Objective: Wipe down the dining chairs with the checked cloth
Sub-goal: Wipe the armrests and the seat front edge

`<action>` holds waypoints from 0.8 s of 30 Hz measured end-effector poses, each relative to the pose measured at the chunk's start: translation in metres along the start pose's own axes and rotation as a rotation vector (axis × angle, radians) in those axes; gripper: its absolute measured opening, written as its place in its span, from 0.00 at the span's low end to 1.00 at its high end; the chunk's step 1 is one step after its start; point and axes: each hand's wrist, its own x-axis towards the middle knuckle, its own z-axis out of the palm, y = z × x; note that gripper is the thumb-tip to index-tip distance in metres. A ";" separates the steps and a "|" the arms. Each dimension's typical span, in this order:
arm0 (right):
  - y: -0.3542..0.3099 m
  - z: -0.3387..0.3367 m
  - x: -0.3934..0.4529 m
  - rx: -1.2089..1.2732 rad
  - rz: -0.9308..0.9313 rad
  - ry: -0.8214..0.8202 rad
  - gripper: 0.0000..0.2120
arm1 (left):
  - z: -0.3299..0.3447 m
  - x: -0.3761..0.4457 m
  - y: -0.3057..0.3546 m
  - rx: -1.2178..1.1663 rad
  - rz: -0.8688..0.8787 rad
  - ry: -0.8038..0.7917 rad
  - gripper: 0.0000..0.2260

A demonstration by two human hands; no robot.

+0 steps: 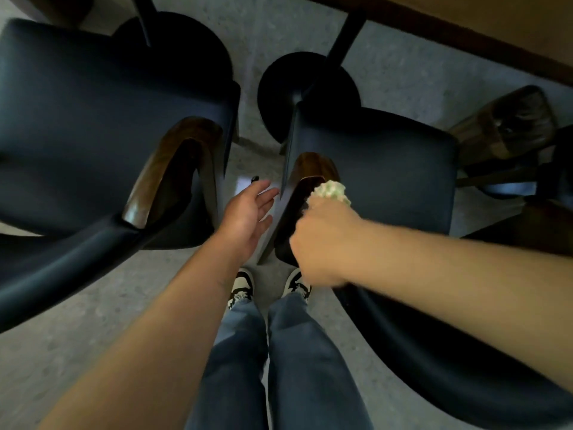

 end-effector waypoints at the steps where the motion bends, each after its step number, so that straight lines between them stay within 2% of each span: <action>1: 0.007 -0.008 0.011 0.014 -0.014 -0.077 0.15 | -0.001 -0.001 0.000 0.002 0.003 -0.004 0.19; 4: 0.021 -0.019 0.046 0.100 -0.100 -0.261 0.07 | -0.005 -0.002 0.004 0.035 0.021 -0.011 0.19; 6: 0.019 -0.014 0.051 0.094 -0.140 -0.264 0.09 | -0.008 -0.002 0.006 0.074 0.039 -0.015 0.18; 12: 0.000 0.005 0.020 0.033 -0.131 0.031 0.11 | -0.012 0.003 0.006 0.165 0.050 -0.018 0.17; 15: 0.020 -0.002 0.041 -0.122 -0.148 0.242 0.13 | -0.016 0.005 0.004 0.179 0.030 0.005 0.18; 17: 0.040 -0.002 0.055 -0.202 -0.117 0.284 0.15 | -0.022 0.007 0.001 0.166 0.027 0.030 0.17; 21: 0.052 -0.006 0.077 -0.159 0.031 0.079 0.18 | -0.031 0.009 -0.004 0.129 -0.002 0.082 0.18; 24: 0.030 -0.019 0.115 -0.135 0.063 -0.197 0.17 | -0.038 0.009 -0.009 0.118 -0.016 0.095 0.18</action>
